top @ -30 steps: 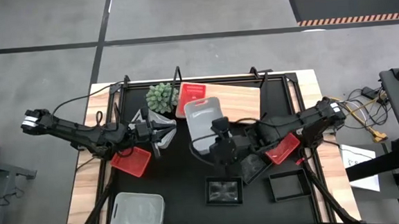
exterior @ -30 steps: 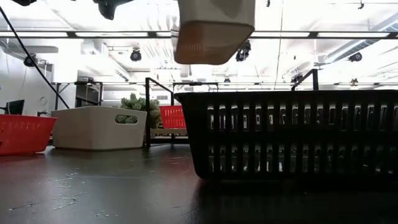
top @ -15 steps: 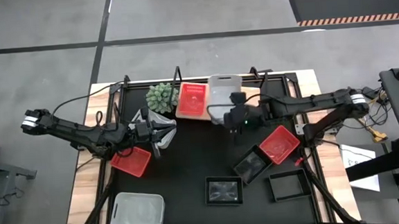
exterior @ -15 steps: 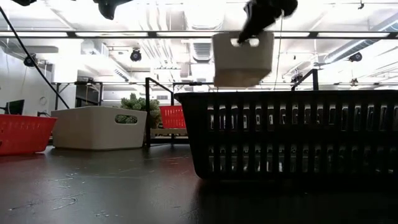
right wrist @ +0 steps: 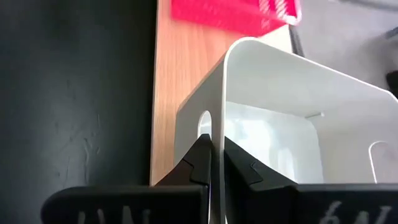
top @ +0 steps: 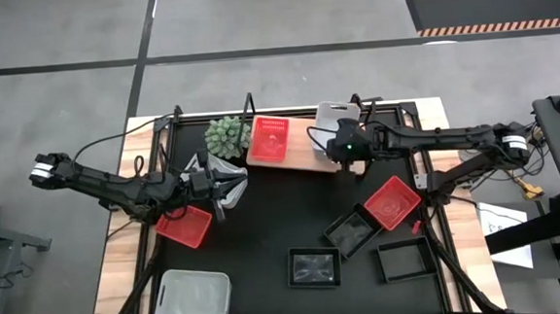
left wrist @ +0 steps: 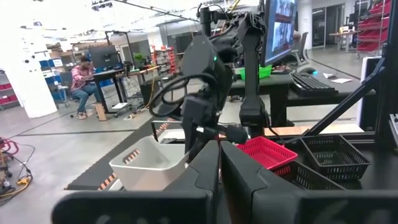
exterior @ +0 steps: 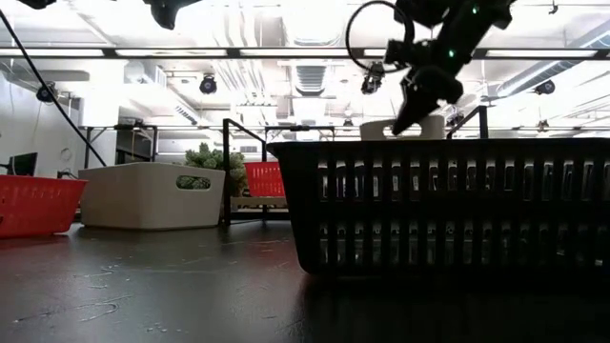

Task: Stack baskets on shelf by color
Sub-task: Put the middle white bin on the shelf

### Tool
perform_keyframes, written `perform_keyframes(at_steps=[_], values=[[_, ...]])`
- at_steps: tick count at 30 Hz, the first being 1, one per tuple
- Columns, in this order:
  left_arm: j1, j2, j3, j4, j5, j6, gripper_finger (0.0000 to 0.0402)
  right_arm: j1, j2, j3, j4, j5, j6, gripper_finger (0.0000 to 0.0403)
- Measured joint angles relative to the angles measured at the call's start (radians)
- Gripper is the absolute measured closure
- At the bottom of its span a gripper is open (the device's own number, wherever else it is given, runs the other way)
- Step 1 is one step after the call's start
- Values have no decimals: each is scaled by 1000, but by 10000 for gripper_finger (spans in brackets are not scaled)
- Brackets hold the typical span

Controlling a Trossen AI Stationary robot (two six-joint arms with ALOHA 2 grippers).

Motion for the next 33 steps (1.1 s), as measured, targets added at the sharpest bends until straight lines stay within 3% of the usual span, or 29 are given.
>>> perform_keyframes(at_steps=[11,33], values=[[0,0,0,0,0,2,402,-8,0,-23,-19,-53,16,394],[0,0,0,0,0,2,402,-8,3,-33,-120,-54,113,394]])
